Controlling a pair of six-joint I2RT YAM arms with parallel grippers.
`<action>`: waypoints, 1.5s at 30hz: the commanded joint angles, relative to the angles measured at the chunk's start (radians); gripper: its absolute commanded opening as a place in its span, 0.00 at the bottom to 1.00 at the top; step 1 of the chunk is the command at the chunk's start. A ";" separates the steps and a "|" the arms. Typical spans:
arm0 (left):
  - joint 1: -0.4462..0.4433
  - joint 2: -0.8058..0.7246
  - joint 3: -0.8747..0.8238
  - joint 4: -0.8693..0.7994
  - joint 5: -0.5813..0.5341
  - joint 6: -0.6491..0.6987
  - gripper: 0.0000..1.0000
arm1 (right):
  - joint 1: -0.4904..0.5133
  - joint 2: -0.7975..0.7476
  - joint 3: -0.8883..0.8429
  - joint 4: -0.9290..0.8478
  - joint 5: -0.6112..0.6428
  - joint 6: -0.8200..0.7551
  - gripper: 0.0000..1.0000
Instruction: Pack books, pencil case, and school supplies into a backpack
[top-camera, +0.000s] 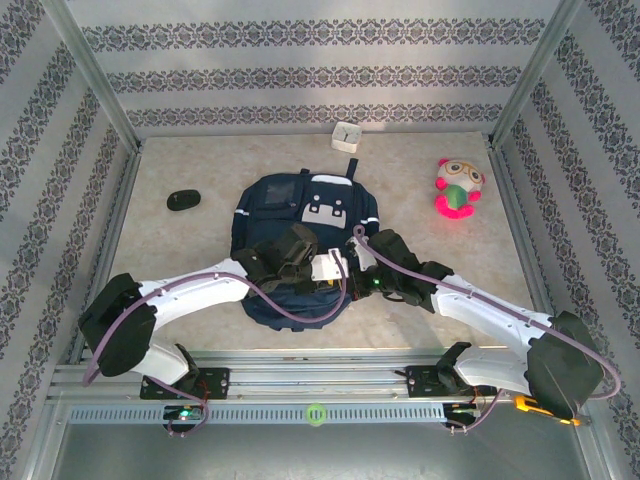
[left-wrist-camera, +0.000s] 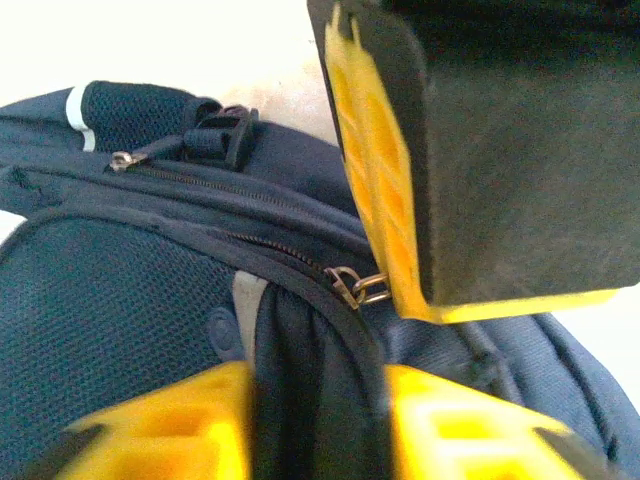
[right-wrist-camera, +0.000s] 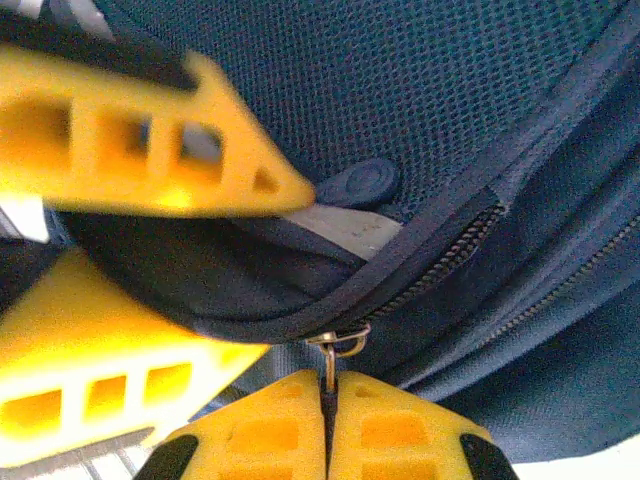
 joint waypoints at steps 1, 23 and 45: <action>0.001 -0.011 -0.019 0.072 -0.018 0.047 0.08 | -0.023 -0.035 0.001 0.049 -0.032 -0.019 0.00; 0.067 -0.178 -0.122 -0.060 0.305 0.154 0.00 | -0.331 0.064 0.085 0.065 -0.135 -0.112 0.00; 0.273 -0.289 0.236 -0.500 -0.165 -0.975 0.94 | -0.196 0.110 0.516 -0.564 0.129 0.019 0.61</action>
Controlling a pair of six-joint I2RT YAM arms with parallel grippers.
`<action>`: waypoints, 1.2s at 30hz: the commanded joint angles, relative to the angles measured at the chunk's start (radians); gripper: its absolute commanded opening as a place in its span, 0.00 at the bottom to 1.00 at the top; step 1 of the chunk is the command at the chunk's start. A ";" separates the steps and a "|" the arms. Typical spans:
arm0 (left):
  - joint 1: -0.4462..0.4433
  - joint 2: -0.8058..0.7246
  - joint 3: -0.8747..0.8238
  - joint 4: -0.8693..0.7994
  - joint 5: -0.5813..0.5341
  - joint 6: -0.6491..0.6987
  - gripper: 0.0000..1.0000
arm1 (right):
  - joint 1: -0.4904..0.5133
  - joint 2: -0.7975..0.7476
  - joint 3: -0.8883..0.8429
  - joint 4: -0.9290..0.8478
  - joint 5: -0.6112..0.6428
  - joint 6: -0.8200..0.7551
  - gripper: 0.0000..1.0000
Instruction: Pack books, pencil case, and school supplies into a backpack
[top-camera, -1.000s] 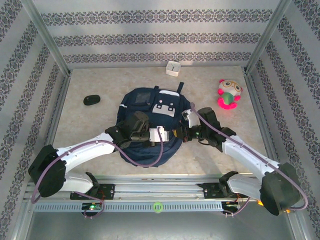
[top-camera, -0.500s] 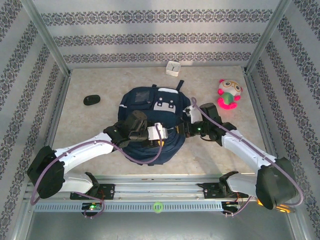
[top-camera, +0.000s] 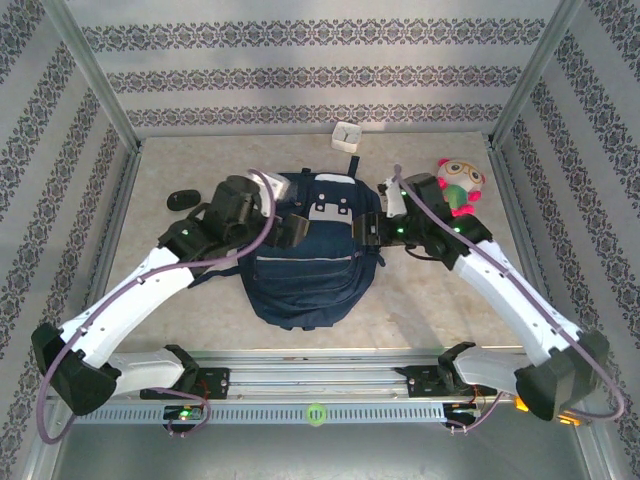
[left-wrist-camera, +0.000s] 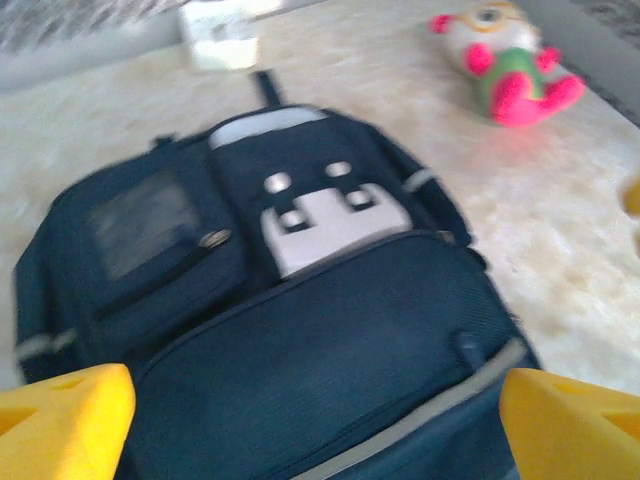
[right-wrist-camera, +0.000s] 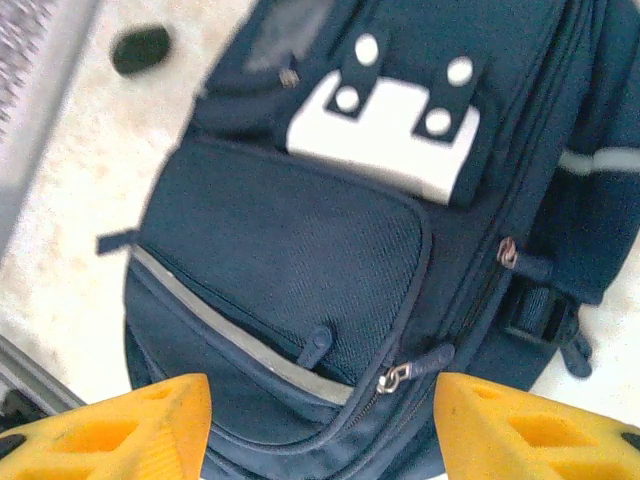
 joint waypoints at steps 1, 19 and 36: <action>0.042 -0.028 -0.056 -0.113 -0.010 -0.183 0.95 | 0.028 0.087 0.043 -0.124 0.069 0.023 0.61; 0.108 0.090 -0.559 0.267 0.020 -0.344 0.89 | 0.005 0.340 -0.221 0.138 0.036 0.085 0.53; 0.050 0.455 -0.358 0.580 0.049 -0.373 0.74 | -0.233 0.429 -0.259 0.390 0.018 0.027 0.48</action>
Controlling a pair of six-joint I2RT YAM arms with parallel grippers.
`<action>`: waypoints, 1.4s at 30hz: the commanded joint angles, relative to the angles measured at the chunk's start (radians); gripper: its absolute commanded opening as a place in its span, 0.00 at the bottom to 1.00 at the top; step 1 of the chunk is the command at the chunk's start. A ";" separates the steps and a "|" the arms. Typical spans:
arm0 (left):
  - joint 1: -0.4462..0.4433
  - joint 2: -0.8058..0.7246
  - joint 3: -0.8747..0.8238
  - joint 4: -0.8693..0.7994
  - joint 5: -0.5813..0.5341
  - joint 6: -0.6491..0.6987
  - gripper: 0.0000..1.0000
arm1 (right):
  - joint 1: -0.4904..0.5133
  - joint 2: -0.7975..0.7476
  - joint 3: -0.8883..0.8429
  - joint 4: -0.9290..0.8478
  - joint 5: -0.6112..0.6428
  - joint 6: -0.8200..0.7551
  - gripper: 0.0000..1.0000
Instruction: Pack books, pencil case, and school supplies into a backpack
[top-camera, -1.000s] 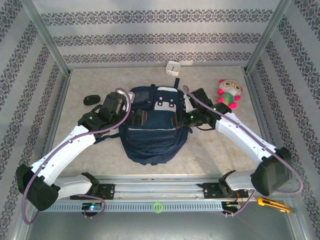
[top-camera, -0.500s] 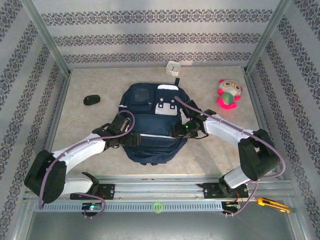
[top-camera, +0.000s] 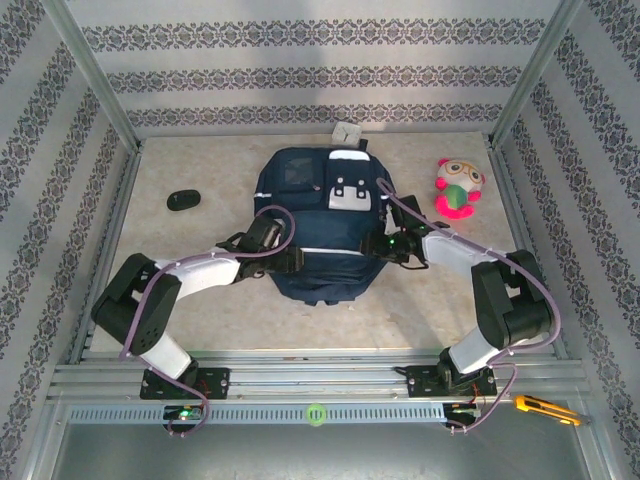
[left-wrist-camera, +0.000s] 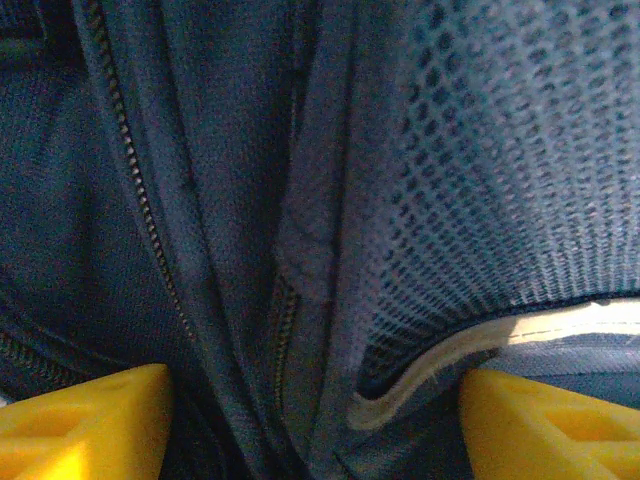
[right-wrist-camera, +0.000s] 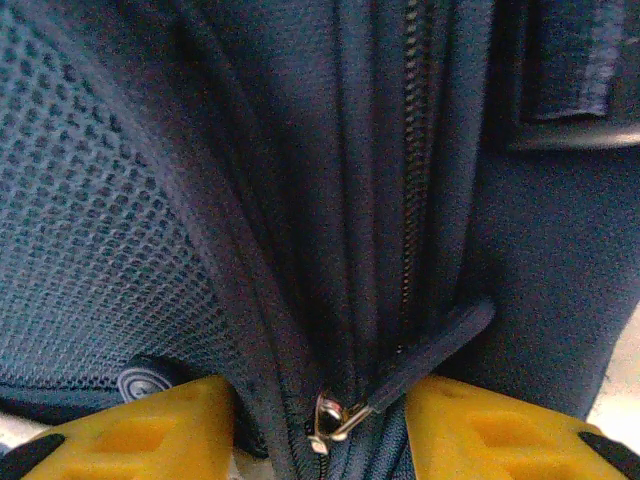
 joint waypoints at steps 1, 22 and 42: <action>-0.013 0.063 0.055 0.096 -0.039 -0.006 0.74 | -0.061 0.065 0.031 -0.019 0.036 -0.055 0.48; 0.052 -0.412 0.147 -0.094 -0.446 0.405 1.00 | -0.156 -0.383 0.225 -0.259 0.117 -0.206 0.98; 0.156 -0.481 -0.625 0.997 -0.678 0.774 0.99 | -0.297 -0.672 -0.557 0.637 0.323 -0.428 0.98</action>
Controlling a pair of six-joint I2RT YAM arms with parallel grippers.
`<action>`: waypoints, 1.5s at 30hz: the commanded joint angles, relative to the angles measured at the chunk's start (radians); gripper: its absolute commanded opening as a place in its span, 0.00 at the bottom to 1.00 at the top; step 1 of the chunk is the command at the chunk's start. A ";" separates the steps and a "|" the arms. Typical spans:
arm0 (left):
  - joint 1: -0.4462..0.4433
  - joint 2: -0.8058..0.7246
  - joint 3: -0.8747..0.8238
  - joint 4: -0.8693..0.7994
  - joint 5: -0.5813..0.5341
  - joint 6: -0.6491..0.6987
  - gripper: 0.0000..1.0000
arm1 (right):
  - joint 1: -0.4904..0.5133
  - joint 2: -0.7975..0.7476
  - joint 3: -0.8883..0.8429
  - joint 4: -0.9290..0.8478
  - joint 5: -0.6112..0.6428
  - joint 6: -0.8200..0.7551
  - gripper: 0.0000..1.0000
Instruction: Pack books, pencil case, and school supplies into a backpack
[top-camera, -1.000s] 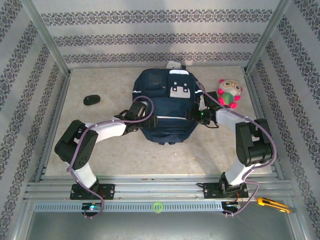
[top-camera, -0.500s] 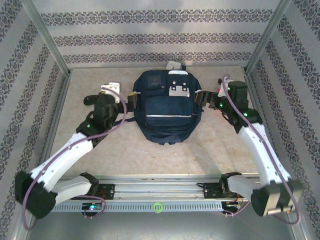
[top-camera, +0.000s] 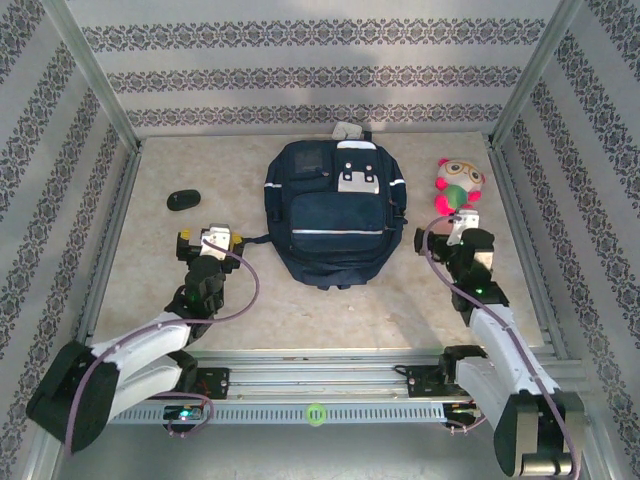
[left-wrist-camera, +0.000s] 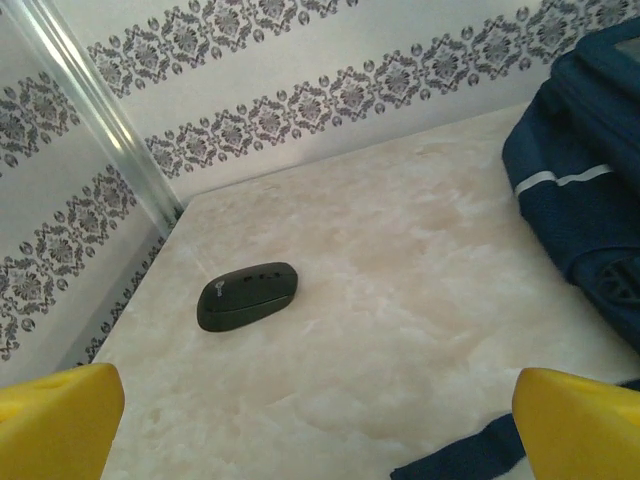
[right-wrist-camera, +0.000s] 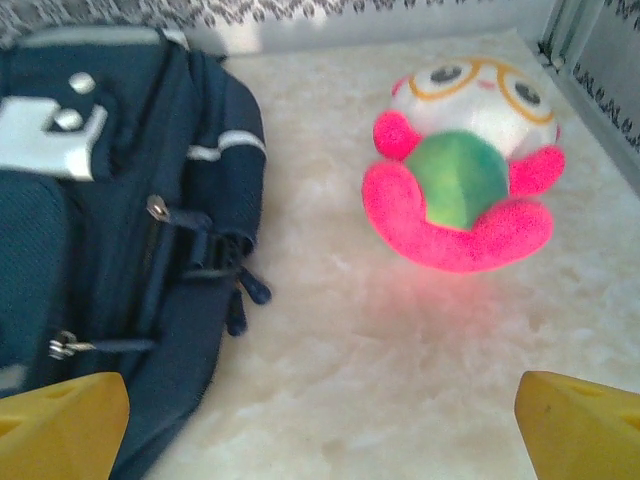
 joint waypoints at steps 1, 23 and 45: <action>0.074 0.122 -0.039 0.260 0.058 -0.017 0.99 | -0.018 0.059 -0.105 0.284 0.024 -0.039 0.98; 0.419 0.531 0.152 0.265 0.458 -0.242 0.99 | -0.049 0.641 -0.009 0.820 -0.130 -0.039 0.98; 0.419 0.533 0.160 0.256 0.486 -0.229 0.99 | -0.049 0.643 -0.007 0.816 -0.124 -0.040 0.98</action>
